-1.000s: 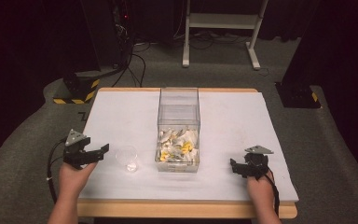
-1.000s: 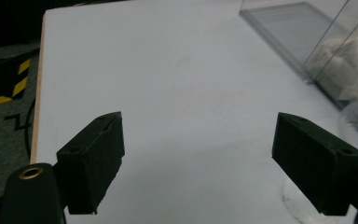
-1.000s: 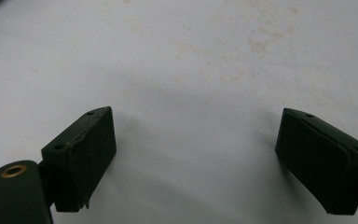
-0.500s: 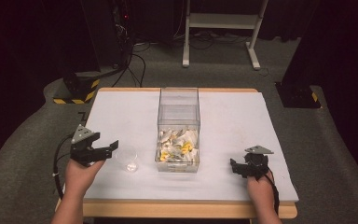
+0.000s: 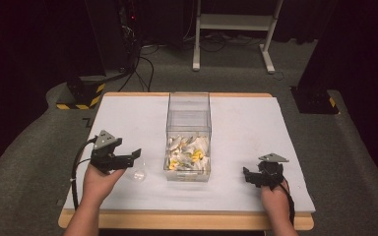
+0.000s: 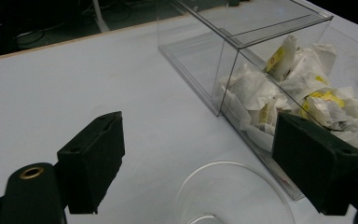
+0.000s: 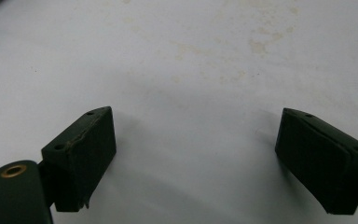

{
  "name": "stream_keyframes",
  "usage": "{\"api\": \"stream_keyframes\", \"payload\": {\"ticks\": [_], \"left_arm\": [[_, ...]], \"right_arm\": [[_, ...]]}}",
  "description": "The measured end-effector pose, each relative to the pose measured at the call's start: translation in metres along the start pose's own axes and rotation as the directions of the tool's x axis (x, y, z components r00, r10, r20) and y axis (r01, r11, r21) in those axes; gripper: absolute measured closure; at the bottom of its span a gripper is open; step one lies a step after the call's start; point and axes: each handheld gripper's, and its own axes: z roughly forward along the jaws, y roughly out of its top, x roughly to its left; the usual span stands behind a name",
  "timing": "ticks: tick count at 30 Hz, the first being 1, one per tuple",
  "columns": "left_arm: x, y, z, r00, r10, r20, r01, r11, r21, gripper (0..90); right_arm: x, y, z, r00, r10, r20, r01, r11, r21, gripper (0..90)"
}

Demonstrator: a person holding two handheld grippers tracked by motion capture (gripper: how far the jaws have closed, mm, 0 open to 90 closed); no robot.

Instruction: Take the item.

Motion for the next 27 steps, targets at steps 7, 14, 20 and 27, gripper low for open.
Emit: {"api": "stream_keyframes", "payload": {"ticks": [7, 14, 20, 27], "left_arm": [[-0.013, 0.006, 0.008, 0.9994, 0.024, 0.023, -0.024, 0.9997, -0.006, 16.4], [-0.024, 0.011, 0.015, 0.9981, 0.026, 0.055, -0.026, 0.9996, -0.010, 16.2], [-0.034, 0.016, 0.022, 0.9959, 0.045, 0.078, -0.044, 0.9990, -0.007, 16.2], [-0.044, 0.020, 0.028, 0.9935, 0.060, 0.096, -0.060, 0.9982, -0.003, 16.2]], "right_arm": [[0.000, 0.000, 0.000, 1.0000, 0.000, 0.000, 0.000, 1.000, 0.000, 11.9], [0.000, 0.000, 0.000, 1.0000, -0.001, 0.000, 0.001, 1.000, 0.000, 11.9], [0.000, 0.000, 0.000, 1.0000, -0.001, 0.000, 0.001, 1.000, 0.000, 11.9], [0.000, 0.000, 0.000, 1.0000, -0.001, 0.001, 0.001, 1.000, 0.000, 11.9]]}}
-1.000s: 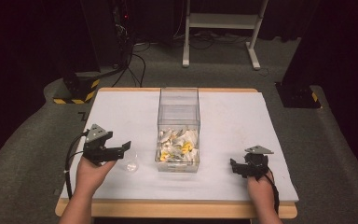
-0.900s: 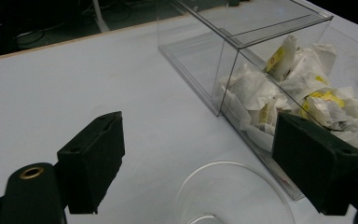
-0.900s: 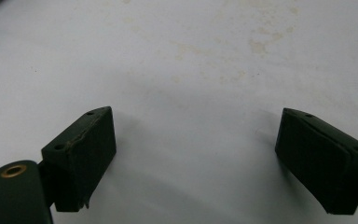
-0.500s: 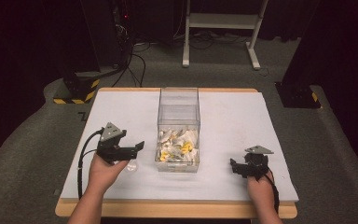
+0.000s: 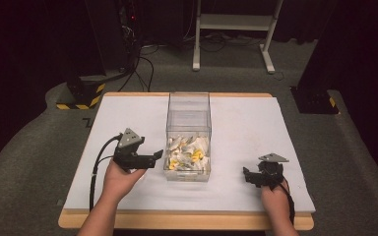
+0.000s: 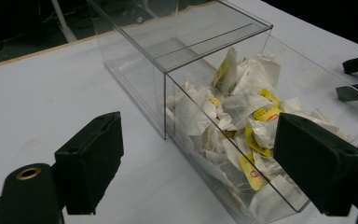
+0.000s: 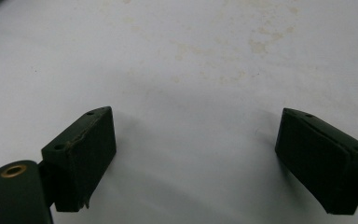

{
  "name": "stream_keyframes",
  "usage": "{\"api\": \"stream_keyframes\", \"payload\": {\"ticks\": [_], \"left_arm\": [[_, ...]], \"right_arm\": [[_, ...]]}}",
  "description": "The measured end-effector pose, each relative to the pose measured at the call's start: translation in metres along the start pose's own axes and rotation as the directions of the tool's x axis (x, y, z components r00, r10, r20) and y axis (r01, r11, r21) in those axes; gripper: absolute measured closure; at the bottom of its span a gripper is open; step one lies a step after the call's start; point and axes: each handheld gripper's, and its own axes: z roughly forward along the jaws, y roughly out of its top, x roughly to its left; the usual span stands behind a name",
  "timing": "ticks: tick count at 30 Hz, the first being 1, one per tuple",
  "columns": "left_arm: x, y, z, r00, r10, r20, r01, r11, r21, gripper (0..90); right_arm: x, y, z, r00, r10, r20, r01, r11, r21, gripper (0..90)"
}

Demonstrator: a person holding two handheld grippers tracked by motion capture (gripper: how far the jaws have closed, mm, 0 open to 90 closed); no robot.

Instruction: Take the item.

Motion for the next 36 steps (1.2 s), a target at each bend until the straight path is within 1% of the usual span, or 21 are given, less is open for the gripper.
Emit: {"api": "stream_keyframes", "payload": {"ticks": [14, 16, 22, 27, 30, 34, 36], "left_arm": [[-0.015, 0.006, 0.015, 0.9987, 0.027, 0.042, -0.028, 0.9995, 0.016, 16.4], [-0.019, 0.009, 0.018, 0.9978, 0.041, 0.053, -0.042, 0.9988, 0.025, 17.1], [-0.023, 0.012, 0.024, 0.9964, 0.050, 0.068, -0.052, 0.9980, 0.036, 17.4], [-0.029, 0.014, 0.031, 0.9941, 0.064, 0.088, -0.068, 0.9965, 0.049, 17.6], [-0.032, 0.014, 0.035, 0.9934, 0.059, 0.098, -0.065, 0.9961, 0.059, 17.9], [-0.036, 0.014, 0.042, 0.9905, 0.069, 0.119, -0.079, 0.9938, 0.079, 19.1], [-0.037, 0.014, 0.044, 0.9900, 0.072, 0.121, -0.082, 0.9932, 0.082, 19.4]], "right_arm": [[0.000, 0.000, 0.000, 1.0000, 0.001, 0.000, -0.001, 1.000, 0.000, 12.0], [0.000, 0.000, 0.000, 1.0000, 0.001, 0.000, -0.001, 1.000, 0.000, 12.0], [0.000, 0.000, 0.000, 1.0000, 0.004, 0.001, -0.004, 1.000, 0.001, 12.0], [0.000, 0.000, 0.000, 1.0000, 0.002, 0.000, -0.002, 1.000, 0.000, 12.0], [0.000, 0.000, 0.000, 1.0000, 0.004, 0.000, -0.004, 1.000, 0.001, 11.9], [0.000, 0.000, 0.000, 1.0000, 0.004, 0.000, -0.004, 1.000, 0.001, 12.0], [0.000, 0.000, 0.000, 1.0000, 0.003, 0.000, -0.003, 1.000, 0.001, 12.0]]}}
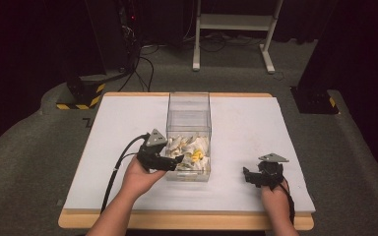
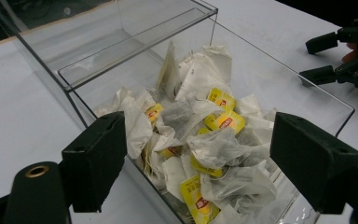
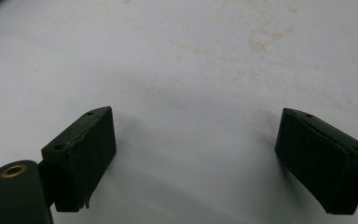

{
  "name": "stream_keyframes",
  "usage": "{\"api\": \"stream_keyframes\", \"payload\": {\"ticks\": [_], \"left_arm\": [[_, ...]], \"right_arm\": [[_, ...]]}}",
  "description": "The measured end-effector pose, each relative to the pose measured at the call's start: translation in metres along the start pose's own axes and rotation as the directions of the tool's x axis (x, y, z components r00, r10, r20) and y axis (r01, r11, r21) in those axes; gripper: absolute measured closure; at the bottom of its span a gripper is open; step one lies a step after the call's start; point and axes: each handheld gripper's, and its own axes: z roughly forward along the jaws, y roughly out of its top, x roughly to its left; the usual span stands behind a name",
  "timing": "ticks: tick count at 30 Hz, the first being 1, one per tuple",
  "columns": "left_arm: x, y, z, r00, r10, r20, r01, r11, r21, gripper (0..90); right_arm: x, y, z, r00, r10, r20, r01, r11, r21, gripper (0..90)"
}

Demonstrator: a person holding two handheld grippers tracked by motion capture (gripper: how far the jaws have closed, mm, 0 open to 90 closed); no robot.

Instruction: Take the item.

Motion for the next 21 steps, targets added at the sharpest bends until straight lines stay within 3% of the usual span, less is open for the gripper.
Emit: {"api": "stream_keyframes", "payload": {"ticks": [6, 12, 16, 21], "left_arm": [[-0.004, 0.001, 0.012, 0.9996, 0.010, 0.026, -0.011, 0.9993, 0.036, 22.4], [-0.007, 0.002, 0.021, 0.9997, 0.022, 0.013, -0.023, 0.9956, 0.091, 27.2], [-0.005, 0.004, 0.026, 0.9996, 0.007, 0.028, -0.010, 0.9936, 0.113, 41.4], [-0.002, 0.003, 0.029, 0.9983, -0.009, 0.057, 0.000, 0.9894, 0.145, 52.4]], "right_arm": [[0.000, 0.000, 0.000, 1.0000, 0.001, 0.000, -0.001, 1.000, 0.000, 12.0], [0.000, 0.000, 0.000, 1.0000, 0.000, 0.000, 0.000, 1.000, 0.000, 12.0], [0.000, 0.000, 0.000, 1.0000, -0.001, 0.000, 0.001, 1.000, -0.001, 12.0], [0.000, 0.000, 0.000, 1.0000, 0.000, 0.000, 0.000, 1.000, 0.000, 12.0]]}}
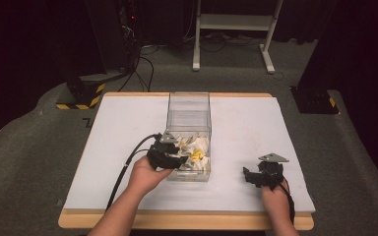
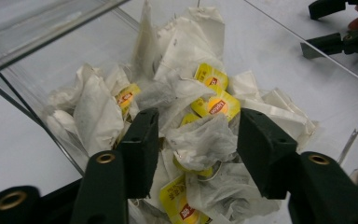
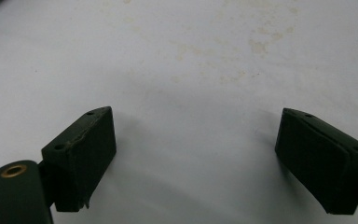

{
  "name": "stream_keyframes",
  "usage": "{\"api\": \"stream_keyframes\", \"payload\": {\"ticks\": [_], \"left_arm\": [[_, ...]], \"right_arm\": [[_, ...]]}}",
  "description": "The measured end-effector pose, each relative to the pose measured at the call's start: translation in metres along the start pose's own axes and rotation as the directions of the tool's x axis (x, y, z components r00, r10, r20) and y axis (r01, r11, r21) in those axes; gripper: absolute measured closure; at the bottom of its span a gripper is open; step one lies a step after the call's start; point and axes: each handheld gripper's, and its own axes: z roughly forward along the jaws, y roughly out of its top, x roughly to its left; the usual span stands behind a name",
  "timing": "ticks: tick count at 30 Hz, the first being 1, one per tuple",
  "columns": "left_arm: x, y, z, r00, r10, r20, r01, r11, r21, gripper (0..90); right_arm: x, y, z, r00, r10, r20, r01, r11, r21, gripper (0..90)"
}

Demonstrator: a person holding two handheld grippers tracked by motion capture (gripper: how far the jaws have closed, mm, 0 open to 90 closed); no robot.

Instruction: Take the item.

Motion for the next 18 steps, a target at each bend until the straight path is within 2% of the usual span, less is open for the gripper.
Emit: {"api": "stream_keyframes", "payload": {"ticks": [2, 6, 8, 10, 12, 14, 18], "left_arm": [[0.0004, -0.0006, 0.0016, 1.0000, 0.003, 0.002, -0.003, 0.9999, 0.016, 54.0], [-0.0008, -0.0022, 0.0034, 0.9999, 0.010, -0.004, -0.010, 0.9991, 0.042, 62.7], [-0.0013, -0.0026, 0.0033, 0.9999, 0.013, -0.008, -0.012, 0.9989, 0.044, 64.3], [-0.0012, -0.0036, 0.0031, 0.9998, 0.011, -0.015, -0.011, 0.9991, 0.041, 70.7], [-0.0014, -0.0051, 0.0026, 0.9996, 0.018, -0.024, -0.017, 0.9991, 0.039, 71.9], [-0.0021, -0.0068, 0.0024, 0.9996, 0.018, -0.022, -0.017, 0.9994, 0.030, 77.3], [-0.0030, -0.0097, 0.0017, 0.9994, 0.029, -0.020, -0.028, 0.9992, 0.027, 81.9]], "right_arm": [[0.0000, 0.0000, 0.0000, 1.0000, 0.000, 0.000, 0.000, 1.000, 0.000, 12.0], [-0.0001, 0.0000, 0.0000, 1.0000, 0.000, 0.000, 0.000, 1.000, 0.000, 12.0], [-0.0001, 0.0000, 0.0000, 1.0000, 0.000, 0.000, 0.000, 1.000, 0.000, 12.0], [-0.0001, 0.0000, 0.0000, 1.0000, 0.000, -0.002, 0.000, 1.000, 0.000, 12.0], [0.0000, 0.0000, -0.0001, 1.0000, 0.000, -0.001, 0.000, 1.000, 0.000, 12.1], [0.0001, -0.0001, -0.0001, 1.0000, 0.000, -0.001, 0.000, 1.000, 0.000, 12.1], [0.0002, -0.0001, -0.0002, 1.0000, 0.001, 0.000, -0.001, 1.000, 0.000, 12.1]]}}
